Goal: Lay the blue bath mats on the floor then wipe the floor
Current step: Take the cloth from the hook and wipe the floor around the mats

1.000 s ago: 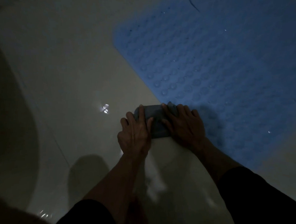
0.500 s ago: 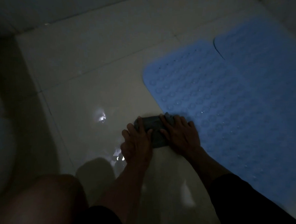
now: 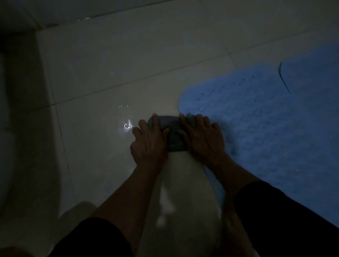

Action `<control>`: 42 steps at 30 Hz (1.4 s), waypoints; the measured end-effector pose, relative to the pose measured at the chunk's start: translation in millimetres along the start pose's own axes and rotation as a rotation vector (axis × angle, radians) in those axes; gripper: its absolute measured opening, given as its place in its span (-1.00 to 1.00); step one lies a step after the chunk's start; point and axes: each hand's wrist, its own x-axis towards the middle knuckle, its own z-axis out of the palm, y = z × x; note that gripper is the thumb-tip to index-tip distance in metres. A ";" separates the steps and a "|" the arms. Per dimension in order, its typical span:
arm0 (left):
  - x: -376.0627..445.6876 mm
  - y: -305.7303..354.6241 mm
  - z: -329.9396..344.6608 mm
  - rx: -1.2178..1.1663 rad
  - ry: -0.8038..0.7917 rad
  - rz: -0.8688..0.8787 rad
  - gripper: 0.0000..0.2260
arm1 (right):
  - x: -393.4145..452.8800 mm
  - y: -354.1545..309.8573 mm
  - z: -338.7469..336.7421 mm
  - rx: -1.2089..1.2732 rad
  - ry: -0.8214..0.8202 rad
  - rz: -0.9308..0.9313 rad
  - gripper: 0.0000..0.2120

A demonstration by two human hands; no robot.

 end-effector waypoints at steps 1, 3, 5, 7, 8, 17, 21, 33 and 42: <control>6.8 0.6 -3.1 -0.034 -0.001 -0.021 -0.44 | 9.9 -0.5 1.7 0.005 0.004 0.003 -0.49; 21.2 2.0 -9.6 -0.034 0.030 -0.071 -0.44 | 29.3 -2.4 5.6 0.017 0.002 0.020 -0.49; 35.6 4.1 -14.8 -0.019 0.053 -0.078 -0.45 | 45.8 -3.4 8.8 0.024 -0.005 0.030 -0.49; 53.3 6.2 -18.0 -0.031 0.038 -0.071 -0.44 | 60.0 -2.3 11.8 0.032 -0.011 0.035 -0.49; 62.6 8.1 -20.0 -0.038 0.037 -0.075 -0.44 | 66.4 -1.2 13.2 0.042 -0.003 0.044 -0.50; 122.8 32.4 -47.8 0.098 -0.023 -0.022 -0.46 | 105.0 5.3 15.4 0.213 0.045 0.221 -0.54; 155.0 59.3 -62.0 0.198 -0.069 0.040 -0.45 | 131.9 19.3 14.2 0.249 -0.070 0.405 -0.50; 231.1 158.9 -74.7 0.338 -0.165 0.340 -0.42 | 158.0 101.5 25.7 0.145 -0.016 0.651 -0.50; 259.6 209.5 -68.7 0.301 -0.130 0.559 -0.43 | 161.6 140.8 27.6 0.083 -0.003 0.812 -0.50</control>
